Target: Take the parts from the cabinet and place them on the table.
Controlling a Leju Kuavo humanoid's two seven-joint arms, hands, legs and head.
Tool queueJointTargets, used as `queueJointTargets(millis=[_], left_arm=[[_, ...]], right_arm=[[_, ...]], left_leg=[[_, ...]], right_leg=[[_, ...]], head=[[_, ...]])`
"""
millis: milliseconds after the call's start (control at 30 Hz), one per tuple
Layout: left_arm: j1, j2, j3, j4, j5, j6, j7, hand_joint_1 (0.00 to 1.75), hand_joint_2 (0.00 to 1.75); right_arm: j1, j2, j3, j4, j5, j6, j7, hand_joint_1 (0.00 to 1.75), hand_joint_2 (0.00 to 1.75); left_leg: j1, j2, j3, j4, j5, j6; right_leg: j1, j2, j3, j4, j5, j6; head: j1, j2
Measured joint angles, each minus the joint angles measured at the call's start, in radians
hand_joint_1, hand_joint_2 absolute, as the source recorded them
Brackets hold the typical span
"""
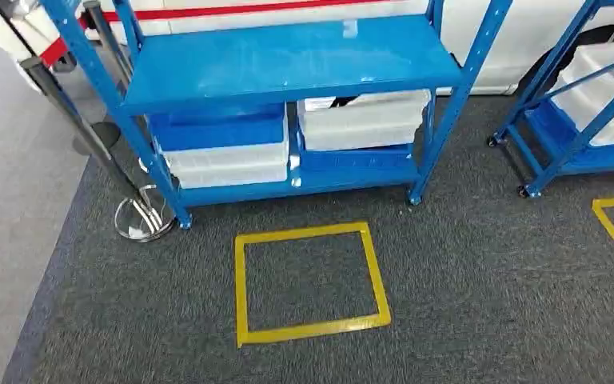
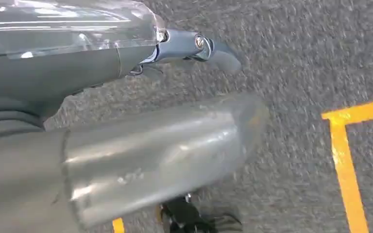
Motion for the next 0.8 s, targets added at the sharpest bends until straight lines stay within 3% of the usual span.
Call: queueJointTargets(millis=[33, 67, 100, 167, 200, 233, 267, 300, 333, 367, 400, 433, 467, 500, 533, 567, 600, 633, 700, 733, 767, 800], left_arm=[[-0.002, -0.002, 0.000, 0.000, -0.001, -0.001, 0.000, 0.00, 0.00], [-0.003, -0.003, 0.000, 0.001, 0.000, -0.002, 0.001, 0.00, 0.00], [-0.002, -0.003, 0.000, 0.001, 0.001, -0.002, 0.001, 0.00, 0.00], [0.005, -0.002, 0.000, 0.001, 0.001, -0.002, 0.002, 0.00, 0.00], [0.008, -0.002, 0.000, 0.001, 0.001, -0.002, 0.003, 0.00, 0.00], [0.010, -0.002, 0.000, 0.001, 0.000, -0.002, 0.003, 0.00, 0.00], [0.011, -0.003, 0.000, 0.001, 0.000, -0.002, 0.003, 0.00, 0.00], [0.015, -0.003, 0.000, 0.001, 0.000, -0.002, 0.003, 0.00, 0.00], [0.022, -0.002, 0.000, 0.001, 0.000, -0.002, 0.004, 0.00, 0.00], [0.028, 0.000, 0.000, 0.001, 0.000, -0.002, 0.004, 0.00, 0.00], [0.028, 0.000, 0.000, 0.001, -0.001, -0.002, 0.007, 0.00, 0.00], [0.025, 0.000, -0.001, 0.001, -0.001, -0.002, 0.007, 0.00, 0.00], [0.017, 0.000, -0.001, 0.001, 0.000, -0.002, 0.007, 0.00, 0.00], [0.006, 0.000, -0.001, 0.001, 0.000, -0.002, 0.007, 0.00, 0.00], [0.005, 0.000, -0.001, 0.001, 0.000, -0.002, 0.007, 0.00, 0.00], [0.003, 0.000, -0.001, 0.001, 0.000, -0.002, 0.007, 0.00, 0.00], [0.004, 0.000, -0.001, 0.001, 0.000, -0.002, 0.007, 0.00, 0.00], [0.005, 0.000, -0.001, 0.001, 0.000, -0.002, 0.008, 0.00, 0.00], [0.007, 0.000, -0.001, 0.001, 0.000, -0.002, 0.008, 0.00, 0.00], [0.010, 0.000, -0.001, 0.001, 0.000, -0.002, 0.008, 0.00, 0.00], [0.014, -0.001, -0.001, 0.001, 0.000, -0.002, 0.009, 0.00, 0.00], [0.017, -0.002, -0.001, 0.001, 0.000, -0.002, 0.009, 0.00, 0.00]], right_arm=[[0.002, 0.000, 0.000, 0.000, 0.000, 0.000, 0.000, 0.00, 0.00], [0.002, 0.000, 0.000, 0.000, 0.000, 0.000, 0.000, 0.00, 0.00], [0.001, 0.000, 0.000, 0.000, 0.000, 0.000, 0.000, 0.00, 0.00], [0.002, -0.002, 0.000, 0.000, 0.000, 0.000, 0.000, 0.00, 0.00], [0.003, -0.002, 0.000, 0.000, 0.000, 0.000, 0.000, 0.00, 0.00], [0.005, -0.003, 0.000, 0.000, 0.000, 0.001, 0.000, 0.00, 0.00], [0.006, -0.002, 0.000, 0.000, 0.000, 0.002, 0.000, 0.00, 0.00], [0.008, -0.002, 0.000, 0.000, 0.000, 0.002, 0.000, 0.00, 0.00], [0.017, -0.002, 0.000, 0.000, 0.000, 0.003, 0.000, 0.00, 0.00], [0.012, 0.001, -0.001, 0.002, 0.000, 0.005, 0.000, 0.00, 0.00], [0.005, 0.001, -0.001, 0.002, 0.000, 0.006, -0.001, 0.00, 0.00], [0.002, 0.001, -0.001, 0.001, 0.000, 0.007, -0.001, 0.00, 0.00], [-0.002, 0.001, -0.001, 0.001, 0.000, 0.009, -0.002, 0.00, 0.00], [-0.013, 0.001, 0.000, 0.001, 0.000, 0.009, -0.002, 0.00, 0.00], [-0.016, 0.000, 0.000, 0.001, 0.000, 0.009, -0.003, 0.00, 0.00], [-0.019, 0.000, 0.000, 0.001, 0.000, 0.009, -0.003, 0.00, 0.00], [-0.022, 0.000, 0.000, 0.001, 0.000, 0.010, -0.003, 0.00, 0.00], [-0.020, 0.000, 0.000, 0.001, 0.000, 0.010, -0.003, 0.00, 0.00], [-0.011, 0.000, 0.000, 0.001, 0.002, 0.010, -0.001, 0.00, 0.00], [-0.006, 0.000, 0.000, 0.001, 0.002, 0.010, -0.001, 0.00, 0.00], [0.000, -0.001, 0.000, 0.001, 0.002, 0.010, -0.001, 0.00, 0.00], [0.004, -0.002, 0.000, 0.001, 0.002, 0.010, -0.001, 0.00, 0.00]], left_leg=[[0.002, 0.003, -0.032, 0.066, 0.019, -0.007], [0.003, 0.005, -0.084, 0.142, 0.026, -0.009], [0.004, 0.005, -0.145, 0.213, 0.012, -0.011], [0.004, 0.005, -0.235, 0.273, -0.091, -0.013], [0.004, 0.005, -0.264, 0.264, -0.137, -0.012], [0.004, 0.005, -0.283, 0.238, -0.163, -0.008], [0.004, 0.005, -0.295, 0.192, -0.149, -0.002], [0.001, 0.006, -0.304, 0.136, -0.081, 0.007], [-0.003, 0.012, -0.314, 0.064, 0.093, 0.019], [-0.012, 0.012, -0.316, 0.037, 0.192, 0.022], [-0.015, 0.011, -0.299, 0.055, 0.178, 0.024], [-0.019, 0.007, -0.286, 0.051, 0.162, 0.030], [-0.016, 0.006, -0.268, 0.045, 0.148, 0.040], [-0.013, 0.000, -0.240, 0.032, 0.141, 0.047], [-0.010, 0.002, -0.210, 0.012, 0.127, 0.051], [-0.008, 0.003, -0.186, -0.001, 0.115, 0.059], [-0.007, 0.002, -0.163, -0.011, 0.102, 0.061], [-0.007, 0.000, -0.132, -0.024, 0.085, 0.063], [-0.006, -0.011, -0.077, -0.041, 0.052, 0.061], [-0.005, -0.017, -0.045, -0.047, 0.032, 0.058], [-0.005, -0.021, -0.012, -0.052, 0.010, 0.057], [-0.005, -0.022, 0.017, -0.055, -0.013, 0.054]], right_leg=[[0.000, -0.005, 0.020, -0.003, -0.011, -0.005], [0.001, -0.006, 0.034, -0.008, -0.023, -0.011], [0.001, -0.006, 0.050, -0.012, -0.035, -0.015], [0.002, -0.002, 0.095, -0.024, -0.065, -0.014], [0.002, 0.001, 0.122, -0.029, -0.081, -0.012], [0.002, 0.002, 0.148, -0.033, -0.098, -0.010], [0.003, 0.002, 0.176, -0.037, -0.118, -0.008], [0.005, 0.001, 0.203, -0.042, -0.137, -0.006], [0.004, 0.000, 0.221, -0.047, -0.158, -0.006], [0.009, 0.008, 0.245, -0.041, -0.181, 0.003], [0.007, 0.011, 0.262, -0.052, -0.201, 0.013], [0.005, 0.009, 0.299, -0.062, -0.203, 0.019], [0.005, 0.008, 0.292, -0.037, -0.174, 0.028], [0.008, 0.008, 0.259, 0.034, -0.131, 0.035], [0.004, 0.006, 0.209, 0.133, -0.088, 0.040], [0.003, 0.006, 0.152, 0.211, -0.077, 0.041], [0.003, 0.006, 0.098, 0.262, -0.099, 0.041], [0.001, 0.006, 0.042, 0.289, -0.163, 0.041], [0.001, 0.006, -0.032, 0.278, -0.274, 0.049], [0.001, 0.006, -0.063, 0.253, -0.304, 0.049], [0.001, 0.006, -0.089, 0.206, -0.287, 0.049], [0.003, 0.006, -0.111, 0.144, -0.202, 0.045]], head=[[-0.002, 0.000], [-0.008, 0.000], [-0.005, 0.000], [-0.008, 0.000], [-0.008, 0.000], [-0.009, 0.000], [-0.008, 0.000], [-0.010, 0.000], [-0.008, 0.000], [-0.005, 0.000], [-0.004, 0.000], [-0.009, 0.000], [-0.009, 0.000], [-0.011, 0.000], [-0.006, 0.000], [0.001, 0.000], [0.000, 0.000], [-0.001, 0.000], [0.000, 0.000], [0.000, 0.000], [0.002, 0.000], [0.001, 0.000]])
